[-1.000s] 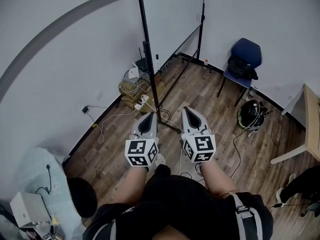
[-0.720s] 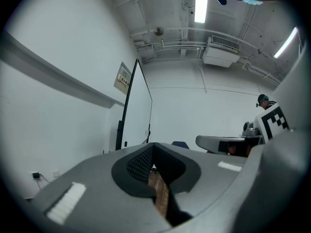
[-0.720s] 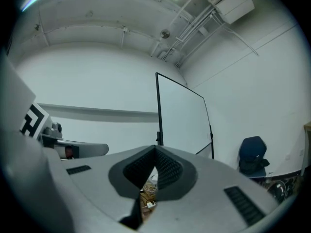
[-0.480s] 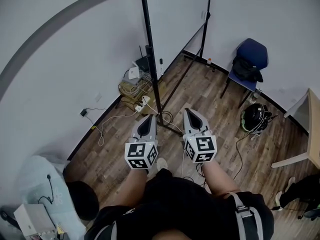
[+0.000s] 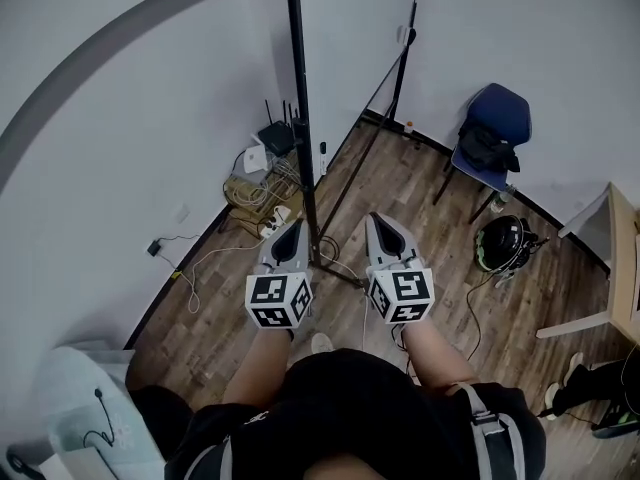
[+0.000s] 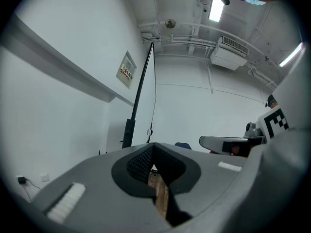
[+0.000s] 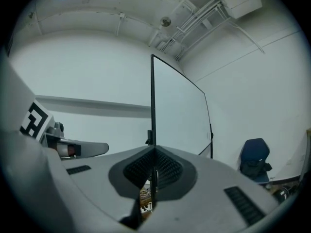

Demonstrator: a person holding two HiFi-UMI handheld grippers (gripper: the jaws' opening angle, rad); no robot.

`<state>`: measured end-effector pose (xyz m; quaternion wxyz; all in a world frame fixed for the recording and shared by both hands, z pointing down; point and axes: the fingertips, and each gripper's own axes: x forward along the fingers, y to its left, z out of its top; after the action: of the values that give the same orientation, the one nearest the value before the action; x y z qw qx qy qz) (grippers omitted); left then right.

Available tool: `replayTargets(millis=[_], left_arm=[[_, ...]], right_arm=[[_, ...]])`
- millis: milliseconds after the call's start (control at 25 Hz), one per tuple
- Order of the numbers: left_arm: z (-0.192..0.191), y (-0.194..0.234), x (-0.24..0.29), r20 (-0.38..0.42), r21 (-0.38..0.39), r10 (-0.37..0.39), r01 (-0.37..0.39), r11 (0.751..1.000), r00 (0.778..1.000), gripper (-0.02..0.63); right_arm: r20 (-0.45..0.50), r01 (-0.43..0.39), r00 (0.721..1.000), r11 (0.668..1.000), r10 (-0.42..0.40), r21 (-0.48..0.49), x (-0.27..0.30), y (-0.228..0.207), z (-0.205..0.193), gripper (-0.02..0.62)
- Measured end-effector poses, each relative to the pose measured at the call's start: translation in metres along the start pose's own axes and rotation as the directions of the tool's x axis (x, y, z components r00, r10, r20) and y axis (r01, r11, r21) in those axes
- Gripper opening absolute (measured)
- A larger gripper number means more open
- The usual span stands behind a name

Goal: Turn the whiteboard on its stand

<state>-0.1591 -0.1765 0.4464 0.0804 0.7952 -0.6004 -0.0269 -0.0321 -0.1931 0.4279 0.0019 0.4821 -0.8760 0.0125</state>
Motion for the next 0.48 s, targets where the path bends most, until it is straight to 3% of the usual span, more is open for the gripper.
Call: replayTargets(millis=[480], left_arm=[[-0.027,0.036,0.061,-0.093,-0.023,-0.031,0.029,0.999,0.995,0.008]], right_arm=[[-0.067,0.029,0.997,1.000,-0.028,0.006,0.051,-0.023,-0.027,0.003]])
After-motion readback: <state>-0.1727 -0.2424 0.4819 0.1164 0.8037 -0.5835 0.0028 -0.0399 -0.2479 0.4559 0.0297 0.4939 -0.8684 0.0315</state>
